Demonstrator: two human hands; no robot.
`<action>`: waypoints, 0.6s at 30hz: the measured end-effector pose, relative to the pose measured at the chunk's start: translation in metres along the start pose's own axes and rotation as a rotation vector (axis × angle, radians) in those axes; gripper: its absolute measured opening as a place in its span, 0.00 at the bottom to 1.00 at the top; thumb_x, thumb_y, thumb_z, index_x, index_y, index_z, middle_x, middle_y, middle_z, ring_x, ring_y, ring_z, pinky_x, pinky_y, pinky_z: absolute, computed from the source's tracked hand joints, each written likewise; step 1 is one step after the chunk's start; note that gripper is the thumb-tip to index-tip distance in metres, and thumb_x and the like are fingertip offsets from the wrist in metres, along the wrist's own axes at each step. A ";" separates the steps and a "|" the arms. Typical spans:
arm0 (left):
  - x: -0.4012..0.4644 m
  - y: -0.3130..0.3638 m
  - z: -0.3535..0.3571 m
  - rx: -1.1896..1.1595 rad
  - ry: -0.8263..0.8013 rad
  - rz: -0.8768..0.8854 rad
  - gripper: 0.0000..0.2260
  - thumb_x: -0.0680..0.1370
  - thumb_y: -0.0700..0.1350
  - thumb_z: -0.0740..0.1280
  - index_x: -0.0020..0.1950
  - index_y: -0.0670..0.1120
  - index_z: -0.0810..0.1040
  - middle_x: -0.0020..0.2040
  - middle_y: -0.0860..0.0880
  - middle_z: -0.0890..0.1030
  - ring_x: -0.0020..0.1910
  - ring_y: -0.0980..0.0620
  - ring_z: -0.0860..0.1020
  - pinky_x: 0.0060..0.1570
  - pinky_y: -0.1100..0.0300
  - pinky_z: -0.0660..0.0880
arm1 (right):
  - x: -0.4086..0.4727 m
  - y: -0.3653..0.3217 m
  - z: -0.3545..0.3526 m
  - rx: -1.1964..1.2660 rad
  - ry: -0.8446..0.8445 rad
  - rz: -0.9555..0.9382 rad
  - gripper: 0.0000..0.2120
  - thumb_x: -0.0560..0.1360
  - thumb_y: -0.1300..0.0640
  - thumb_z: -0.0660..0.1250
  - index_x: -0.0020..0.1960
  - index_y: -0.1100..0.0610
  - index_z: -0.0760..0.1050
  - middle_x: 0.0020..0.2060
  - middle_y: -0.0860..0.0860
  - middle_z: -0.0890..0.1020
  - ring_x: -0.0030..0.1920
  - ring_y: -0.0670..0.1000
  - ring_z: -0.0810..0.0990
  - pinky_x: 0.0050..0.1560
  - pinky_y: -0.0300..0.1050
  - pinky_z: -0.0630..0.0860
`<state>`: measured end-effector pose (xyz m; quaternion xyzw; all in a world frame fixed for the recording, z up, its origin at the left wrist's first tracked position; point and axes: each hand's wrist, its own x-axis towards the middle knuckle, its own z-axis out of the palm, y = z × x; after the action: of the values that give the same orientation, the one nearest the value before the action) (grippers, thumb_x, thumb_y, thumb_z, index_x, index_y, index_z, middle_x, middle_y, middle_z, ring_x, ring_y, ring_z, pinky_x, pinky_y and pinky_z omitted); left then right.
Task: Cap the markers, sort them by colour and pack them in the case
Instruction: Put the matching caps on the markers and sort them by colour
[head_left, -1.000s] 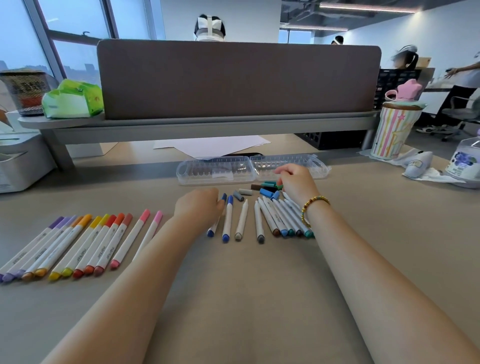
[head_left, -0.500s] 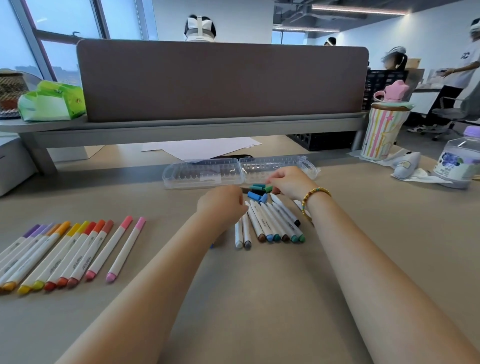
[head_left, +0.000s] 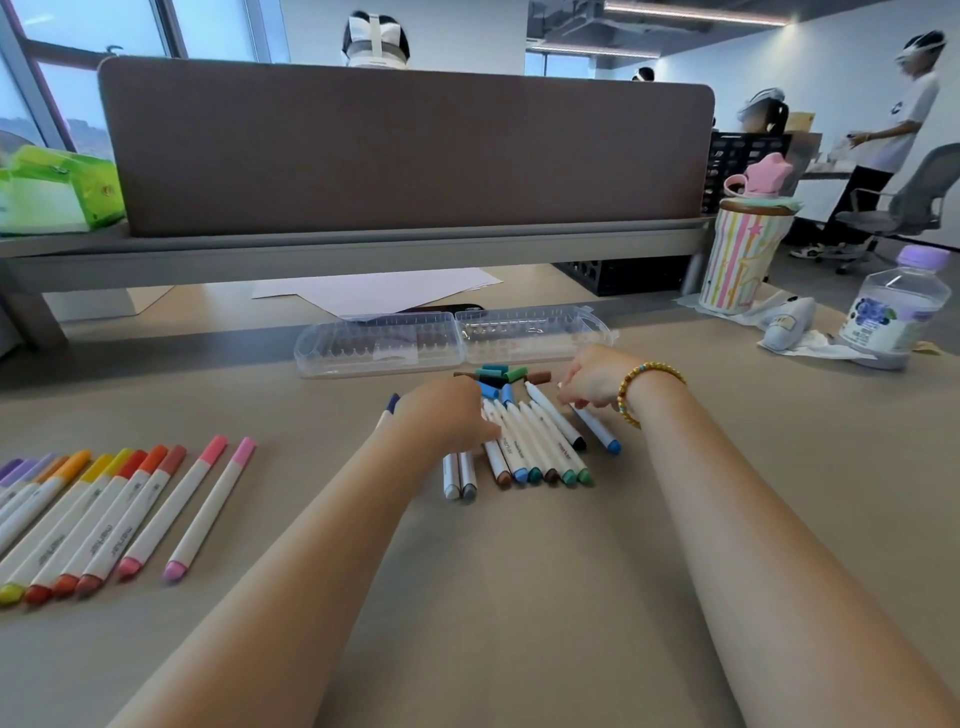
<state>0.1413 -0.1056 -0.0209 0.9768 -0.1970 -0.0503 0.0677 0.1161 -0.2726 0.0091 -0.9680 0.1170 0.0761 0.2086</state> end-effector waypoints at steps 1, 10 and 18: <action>0.000 0.001 0.001 -0.004 -0.006 -0.006 0.13 0.77 0.55 0.63 0.39 0.47 0.70 0.34 0.52 0.72 0.34 0.55 0.70 0.40 0.59 0.71 | 0.001 -0.001 0.003 -0.035 -0.007 0.005 0.10 0.77 0.60 0.63 0.52 0.64 0.78 0.42 0.54 0.77 0.35 0.49 0.71 0.32 0.37 0.68; -0.011 0.016 0.004 -0.004 -0.018 -0.012 0.12 0.76 0.48 0.60 0.35 0.47 0.65 0.33 0.50 0.69 0.33 0.54 0.69 0.34 0.62 0.68 | 0.003 -0.005 0.012 -0.174 0.040 0.039 0.11 0.78 0.56 0.62 0.37 0.58 0.68 0.34 0.52 0.72 0.33 0.48 0.70 0.31 0.39 0.66; -0.014 0.022 0.008 0.079 0.030 0.013 0.14 0.77 0.49 0.60 0.34 0.47 0.65 0.33 0.51 0.69 0.37 0.52 0.72 0.34 0.62 0.69 | 0.004 -0.010 0.018 -0.251 0.102 0.041 0.14 0.79 0.57 0.58 0.34 0.56 0.65 0.33 0.52 0.72 0.32 0.48 0.69 0.37 0.41 0.69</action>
<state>0.1192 -0.1214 -0.0249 0.9780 -0.2041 -0.0275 0.0325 0.1212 -0.2568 -0.0035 -0.9865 0.1366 0.0453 0.0780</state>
